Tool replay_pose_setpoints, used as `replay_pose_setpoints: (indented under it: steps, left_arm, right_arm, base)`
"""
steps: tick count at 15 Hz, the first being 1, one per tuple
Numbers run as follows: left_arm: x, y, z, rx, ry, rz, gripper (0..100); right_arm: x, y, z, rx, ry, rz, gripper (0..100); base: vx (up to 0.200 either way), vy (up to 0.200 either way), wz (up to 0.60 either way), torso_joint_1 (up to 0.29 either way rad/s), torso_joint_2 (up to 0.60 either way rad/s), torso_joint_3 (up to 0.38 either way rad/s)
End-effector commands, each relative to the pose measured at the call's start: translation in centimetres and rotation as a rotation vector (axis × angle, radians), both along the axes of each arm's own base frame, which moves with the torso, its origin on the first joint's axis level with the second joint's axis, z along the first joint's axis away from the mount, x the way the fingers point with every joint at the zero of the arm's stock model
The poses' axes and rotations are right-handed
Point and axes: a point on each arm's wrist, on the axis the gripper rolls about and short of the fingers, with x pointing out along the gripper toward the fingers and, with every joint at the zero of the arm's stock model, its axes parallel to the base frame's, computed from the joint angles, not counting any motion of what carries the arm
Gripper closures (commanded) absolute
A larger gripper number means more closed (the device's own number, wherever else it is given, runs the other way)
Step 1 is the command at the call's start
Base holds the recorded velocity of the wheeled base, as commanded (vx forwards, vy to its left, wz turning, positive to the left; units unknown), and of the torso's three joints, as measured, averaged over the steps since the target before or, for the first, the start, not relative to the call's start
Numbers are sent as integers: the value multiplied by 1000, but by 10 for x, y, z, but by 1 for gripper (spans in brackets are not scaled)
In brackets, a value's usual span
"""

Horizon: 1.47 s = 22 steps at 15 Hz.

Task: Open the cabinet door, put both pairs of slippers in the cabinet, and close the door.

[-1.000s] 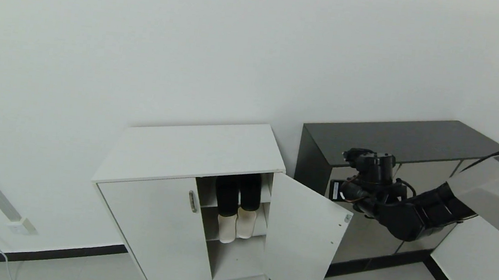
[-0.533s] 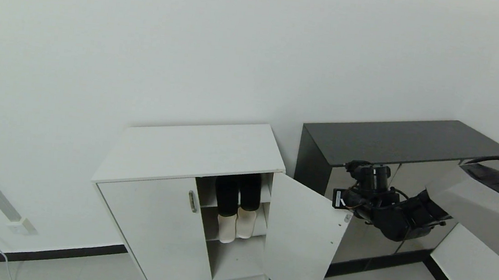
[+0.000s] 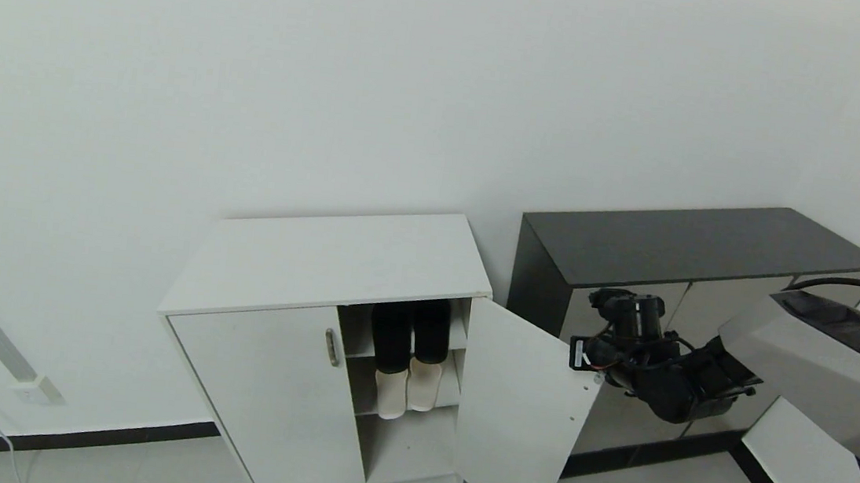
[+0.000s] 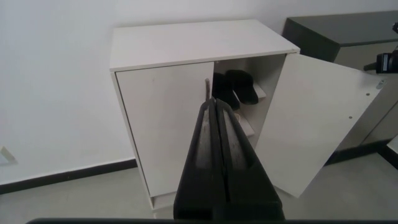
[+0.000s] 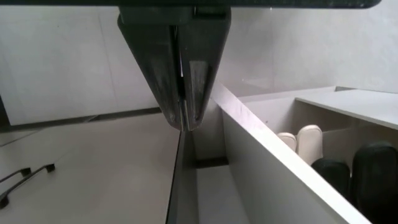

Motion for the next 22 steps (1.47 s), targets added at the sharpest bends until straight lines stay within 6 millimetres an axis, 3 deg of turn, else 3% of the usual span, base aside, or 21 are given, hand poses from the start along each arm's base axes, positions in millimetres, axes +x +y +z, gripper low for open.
replay_pose_setpoints:
  steps: [1,5,7,8,11,13,15,19,22]
  left_arm:
    - [0,0,0,0,3,0,100]
    - [0,0,0,-2,1,0,100]
    - [0,0,0,-2,1,0,100]
    - [0,0,0,-2,3,0,100]
    - [0,0,0,-3,3,0,100]
    - [0,0,0,-3,0,0,100]
    - [0,0,0,-3,0,2,100]
    - [0,0,0,-3,0,2,100]
    - [0,0,0,-3,1,3,100]
  right_arm:
    - [-2,2,-2,-4,6,5,100]
    - [-18,14,6,-12,12,46,100]
    - [-44,33,23,-13,12,109,100]
    - [-67,47,27,-21,28,163,100]
    - [-104,80,34,-28,36,276,100]
    - [-119,83,47,-20,21,308,100]
    - [-115,78,52,-11,8,292,100]
    - [-81,60,12,-55,55,216,100]
    - [-79,61,-1,-85,68,224,100]
  base:
    - [0,0,0,0,0,0]
    - [0,0,0,0,0,0]
    - [0,0,0,0,0,0]
    - [0,0,0,0,0,0]
    - [0,0,0,0,0,0]
    - [0,0,0,0,0,0]
    - [0,0,0,0,0,0]
    - [0,0,0,0,0,0]
    - [0,0,0,0,0,0]
